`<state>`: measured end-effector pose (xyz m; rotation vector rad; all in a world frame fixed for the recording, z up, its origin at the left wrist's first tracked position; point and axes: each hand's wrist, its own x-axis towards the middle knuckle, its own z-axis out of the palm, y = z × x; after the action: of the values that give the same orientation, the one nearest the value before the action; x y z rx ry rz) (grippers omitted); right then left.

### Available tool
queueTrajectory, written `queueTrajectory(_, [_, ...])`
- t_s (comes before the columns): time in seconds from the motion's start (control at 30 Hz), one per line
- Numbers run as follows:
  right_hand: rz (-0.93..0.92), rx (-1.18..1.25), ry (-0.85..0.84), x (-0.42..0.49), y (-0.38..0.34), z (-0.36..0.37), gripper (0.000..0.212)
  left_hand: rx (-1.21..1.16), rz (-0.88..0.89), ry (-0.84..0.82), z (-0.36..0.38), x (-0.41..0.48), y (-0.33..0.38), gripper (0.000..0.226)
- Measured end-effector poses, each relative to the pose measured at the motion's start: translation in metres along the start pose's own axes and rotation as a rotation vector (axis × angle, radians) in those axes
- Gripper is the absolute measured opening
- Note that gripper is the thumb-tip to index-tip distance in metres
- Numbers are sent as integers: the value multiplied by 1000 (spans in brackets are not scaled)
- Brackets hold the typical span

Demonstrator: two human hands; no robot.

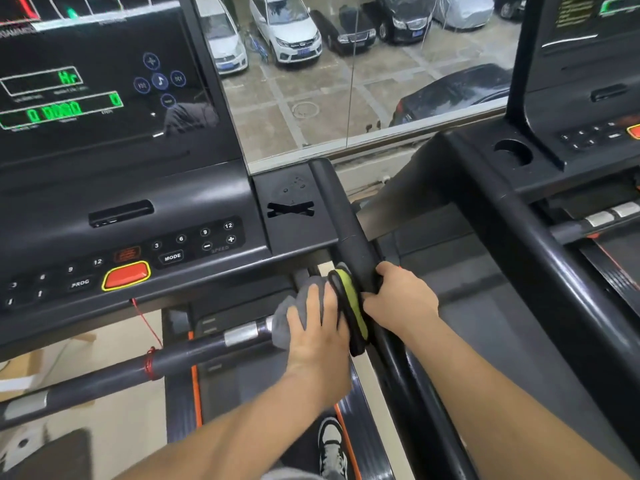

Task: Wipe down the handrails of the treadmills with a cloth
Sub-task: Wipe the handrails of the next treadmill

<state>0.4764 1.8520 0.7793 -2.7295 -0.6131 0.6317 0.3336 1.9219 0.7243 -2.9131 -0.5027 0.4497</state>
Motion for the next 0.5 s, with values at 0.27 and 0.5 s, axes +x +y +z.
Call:
queueTrajectory(0.27, [10, -6, 14, 2, 1, 2, 30, 197, 180, 85, -6, 39, -34, 24])
queueTrajectory(0.5, [17, 2, 19, 0, -2, 0, 33, -640, 259, -437, -57, 91, -88, 49])
